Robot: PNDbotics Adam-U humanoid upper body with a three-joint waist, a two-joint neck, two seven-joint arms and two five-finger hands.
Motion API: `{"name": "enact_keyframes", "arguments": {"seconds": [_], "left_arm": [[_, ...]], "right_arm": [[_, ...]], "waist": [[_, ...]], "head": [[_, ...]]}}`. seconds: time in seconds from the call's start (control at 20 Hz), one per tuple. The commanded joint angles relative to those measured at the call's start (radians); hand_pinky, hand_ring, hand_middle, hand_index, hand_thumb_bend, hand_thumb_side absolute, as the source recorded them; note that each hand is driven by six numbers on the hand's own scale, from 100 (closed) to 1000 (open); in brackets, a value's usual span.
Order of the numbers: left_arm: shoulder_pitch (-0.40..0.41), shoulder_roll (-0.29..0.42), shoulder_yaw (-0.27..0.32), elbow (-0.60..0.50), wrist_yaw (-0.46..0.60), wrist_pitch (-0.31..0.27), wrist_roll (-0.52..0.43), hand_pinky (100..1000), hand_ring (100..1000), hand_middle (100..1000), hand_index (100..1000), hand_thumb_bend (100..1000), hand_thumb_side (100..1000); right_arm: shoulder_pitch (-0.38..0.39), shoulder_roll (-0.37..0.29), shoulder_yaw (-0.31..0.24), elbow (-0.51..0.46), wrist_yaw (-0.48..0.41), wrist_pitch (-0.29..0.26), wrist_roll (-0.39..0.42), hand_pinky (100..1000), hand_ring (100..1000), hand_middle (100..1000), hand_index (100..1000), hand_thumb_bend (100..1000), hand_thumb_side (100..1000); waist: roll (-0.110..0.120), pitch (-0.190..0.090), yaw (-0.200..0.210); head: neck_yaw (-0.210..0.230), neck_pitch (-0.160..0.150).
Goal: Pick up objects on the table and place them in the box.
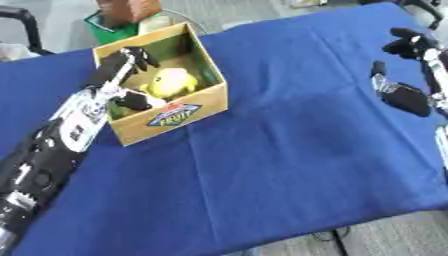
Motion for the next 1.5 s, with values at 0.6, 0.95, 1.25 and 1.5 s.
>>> {"name": "enact_keyframes", "arguments": {"seconds": [0.6,0.95,1.25,1.5], "left_arm": [[0.131,0.139,0.013,-0.501,0.344,0.062,0.064,615,643,631,758,1000,369],[0.358,0.169,0.139,-0.71,0.579,0.174,0.139,578,614,597,727,942,331],[0.509,0.144,0.219,-0.747,0.66,0.172,0.194,562,600,584,727,828,337],[0.594,0.121,0.264,-0.74,0.666,0.186,0.257,558,597,578,726,621,369]], "right_arm": [[0.009,-0.015,-0.022,-0.022,-0.007,0.007,-0.01,854,797,701,926,100,229],[0.017,-0.015,-0.033,-0.034,-0.015,0.012,-0.019,854,796,701,927,100,231],[0.019,-0.016,-0.04,-0.038,-0.017,0.016,-0.025,853,797,701,927,100,232],[0.023,-0.014,-0.042,-0.041,-0.018,0.018,-0.027,853,797,701,927,100,232]], "waist": [[-0.022,-0.015,0.065],[-0.028,-0.008,0.112],[-0.035,-0.003,0.14],[-0.036,-0.002,0.151]], "head": [[-0.048,-0.017],[-0.085,-0.021],[-0.097,-0.021],[-0.102,-0.023]]}}
